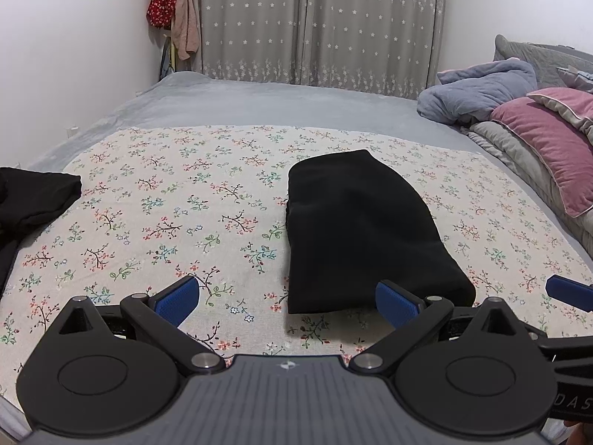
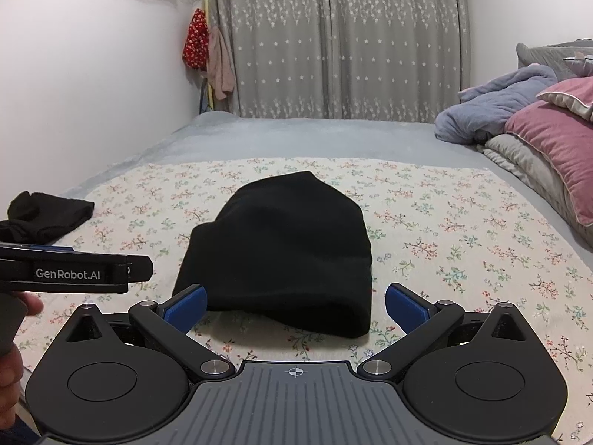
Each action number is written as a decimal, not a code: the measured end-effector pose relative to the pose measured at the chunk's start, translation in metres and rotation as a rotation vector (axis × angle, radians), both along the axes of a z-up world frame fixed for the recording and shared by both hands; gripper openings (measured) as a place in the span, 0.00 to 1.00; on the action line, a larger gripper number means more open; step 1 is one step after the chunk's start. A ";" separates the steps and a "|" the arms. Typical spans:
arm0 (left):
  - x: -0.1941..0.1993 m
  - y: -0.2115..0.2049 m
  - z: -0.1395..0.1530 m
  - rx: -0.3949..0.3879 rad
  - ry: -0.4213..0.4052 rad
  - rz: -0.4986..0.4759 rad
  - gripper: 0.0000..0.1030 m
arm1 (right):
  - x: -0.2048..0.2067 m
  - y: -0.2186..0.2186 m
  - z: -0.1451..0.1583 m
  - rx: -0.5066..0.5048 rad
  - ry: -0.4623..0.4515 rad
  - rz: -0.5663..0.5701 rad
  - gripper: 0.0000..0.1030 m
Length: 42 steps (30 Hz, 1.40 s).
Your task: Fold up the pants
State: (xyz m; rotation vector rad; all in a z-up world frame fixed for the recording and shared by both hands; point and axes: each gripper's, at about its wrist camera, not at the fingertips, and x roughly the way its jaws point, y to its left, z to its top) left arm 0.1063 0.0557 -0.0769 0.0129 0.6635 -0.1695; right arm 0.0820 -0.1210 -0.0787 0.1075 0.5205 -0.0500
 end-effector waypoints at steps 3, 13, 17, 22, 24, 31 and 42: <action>0.001 -0.002 -0.001 0.011 0.003 -0.001 1.00 | 0.001 0.002 -0.002 -0.004 0.006 0.005 1.00; 0.003 -0.002 -0.003 -0.006 0.019 -0.013 1.00 | 0.002 0.002 -0.004 -0.003 0.013 0.005 1.00; 0.004 -0.003 -0.004 -0.010 0.029 -0.016 1.00 | 0.001 0.002 -0.004 -0.003 0.012 0.005 1.00; 0.004 -0.002 -0.004 -0.014 0.032 -0.009 1.00 | 0.002 0.002 -0.004 -0.004 0.014 0.005 1.00; 0.005 -0.002 -0.004 -0.017 0.035 -0.009 1.00 | 0.002 0.002 -0.005 -0.005 0.016 0.004 1.00; 0.005 -0.003 -0.005 -0.015 0.037 -0.016 1.00 | 0.002 0.001 -0.005 -0.005 0.017 0.005 1.00; 0.004 -0.005 -0.006 0.001 0.029 -0.021 1.00 | 0.002 0.001 -0.005 -0.006 0.018 0.005 1.00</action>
